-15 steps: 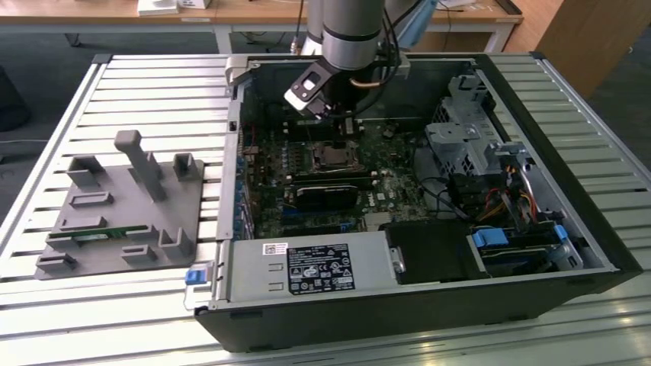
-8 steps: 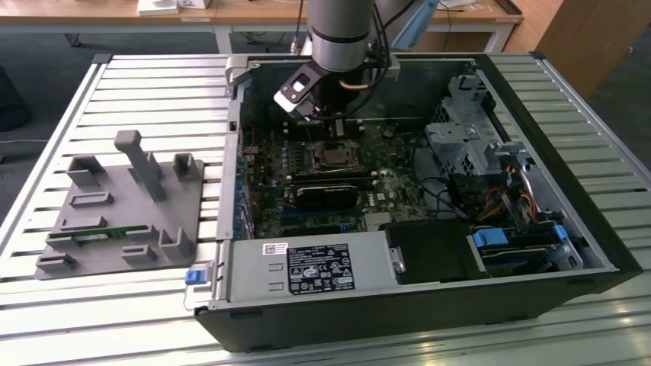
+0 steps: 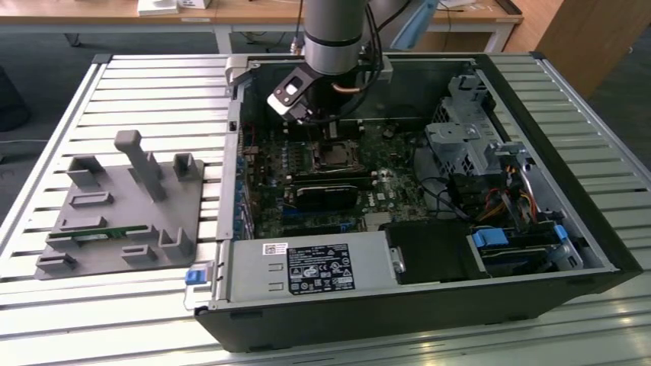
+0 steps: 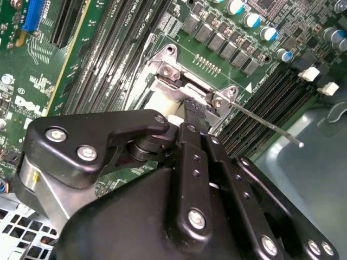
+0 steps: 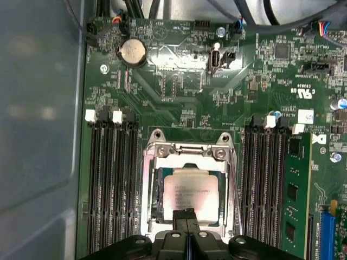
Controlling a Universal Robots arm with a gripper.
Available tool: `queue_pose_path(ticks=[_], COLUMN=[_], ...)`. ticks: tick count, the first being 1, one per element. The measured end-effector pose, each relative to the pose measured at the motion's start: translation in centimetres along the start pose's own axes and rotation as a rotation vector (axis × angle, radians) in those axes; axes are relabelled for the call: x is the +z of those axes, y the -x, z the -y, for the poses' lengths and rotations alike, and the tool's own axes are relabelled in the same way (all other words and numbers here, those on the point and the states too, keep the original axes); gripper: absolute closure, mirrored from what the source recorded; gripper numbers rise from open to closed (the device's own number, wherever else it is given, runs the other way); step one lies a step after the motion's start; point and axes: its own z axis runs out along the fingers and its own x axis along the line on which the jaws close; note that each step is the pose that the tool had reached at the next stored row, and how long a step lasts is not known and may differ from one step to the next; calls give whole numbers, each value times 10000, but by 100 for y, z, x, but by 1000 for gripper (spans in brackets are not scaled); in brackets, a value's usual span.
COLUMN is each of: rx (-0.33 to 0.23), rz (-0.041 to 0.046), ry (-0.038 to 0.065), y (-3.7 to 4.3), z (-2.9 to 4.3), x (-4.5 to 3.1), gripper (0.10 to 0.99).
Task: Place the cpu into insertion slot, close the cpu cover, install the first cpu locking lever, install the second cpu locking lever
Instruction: 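Close the cpu cover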
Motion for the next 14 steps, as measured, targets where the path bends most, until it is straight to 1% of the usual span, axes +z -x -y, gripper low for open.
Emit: queue_pose_path(ticks=[6,14], rx=[-1,0], rz=[5,25], ry=[-16,-21], y=[0,0], z=[20,26], x=[45,81], gripper=[980,980])
